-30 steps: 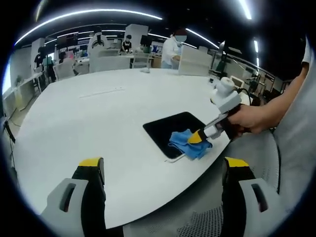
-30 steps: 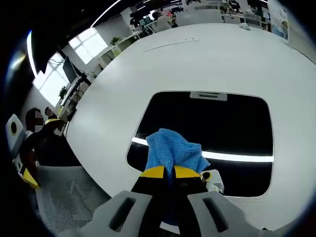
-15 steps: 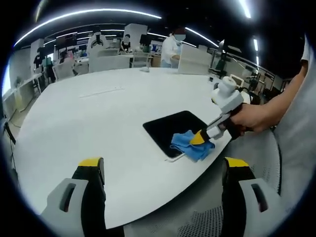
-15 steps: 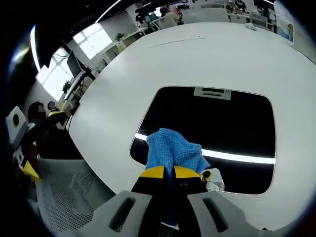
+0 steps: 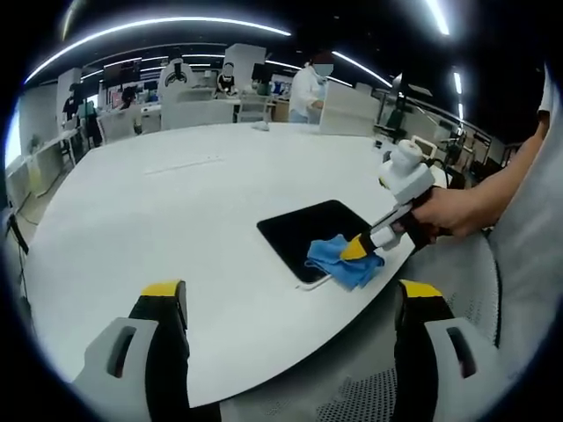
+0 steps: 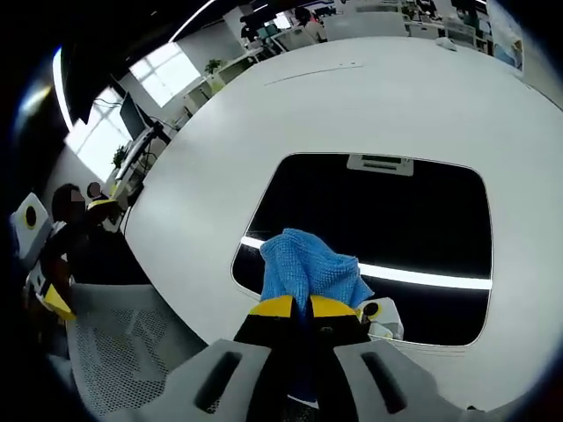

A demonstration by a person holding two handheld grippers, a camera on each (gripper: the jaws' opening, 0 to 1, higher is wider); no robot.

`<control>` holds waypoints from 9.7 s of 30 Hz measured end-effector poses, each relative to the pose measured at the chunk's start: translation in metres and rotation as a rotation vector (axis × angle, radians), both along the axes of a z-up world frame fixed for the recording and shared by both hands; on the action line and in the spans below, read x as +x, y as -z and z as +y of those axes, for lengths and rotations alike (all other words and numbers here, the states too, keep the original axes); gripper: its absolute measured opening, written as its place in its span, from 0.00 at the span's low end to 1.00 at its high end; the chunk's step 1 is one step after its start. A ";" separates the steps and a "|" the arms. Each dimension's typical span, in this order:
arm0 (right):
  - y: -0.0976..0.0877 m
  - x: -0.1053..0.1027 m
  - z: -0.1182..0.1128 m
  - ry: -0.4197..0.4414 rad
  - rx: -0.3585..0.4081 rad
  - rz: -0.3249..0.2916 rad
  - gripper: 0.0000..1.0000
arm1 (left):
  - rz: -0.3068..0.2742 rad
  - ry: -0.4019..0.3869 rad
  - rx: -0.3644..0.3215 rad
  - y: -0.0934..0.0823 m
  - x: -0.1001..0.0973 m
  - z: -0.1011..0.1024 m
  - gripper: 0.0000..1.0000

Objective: Wipe the mirror surface with the cleaning cloth until all visible marks leave the cleaned area.

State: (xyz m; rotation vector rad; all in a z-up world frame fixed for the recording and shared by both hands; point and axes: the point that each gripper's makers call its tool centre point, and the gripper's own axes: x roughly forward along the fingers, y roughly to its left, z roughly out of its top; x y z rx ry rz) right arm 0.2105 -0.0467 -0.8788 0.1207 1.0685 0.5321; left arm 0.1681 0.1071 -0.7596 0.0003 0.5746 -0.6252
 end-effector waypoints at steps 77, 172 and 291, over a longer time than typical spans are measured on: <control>0.004 0.028 -0.032 0.050 -0.014 0.007 0.00 | 0.008 -0.013 -0.005 -0.002 0.000 -0.002 0.97; 0.000 0.126 -0.037 0.032 -0.075 -0.065 0.00 | 0.039 -0.042 -0.010 0.004 0.004 0.004 0.97; -0.002 0.024 -0.087 0.154 -0.059 -0.023 0.00 | -0.095 0.017 -0.001 -0.022 0.005 -0.013 0.99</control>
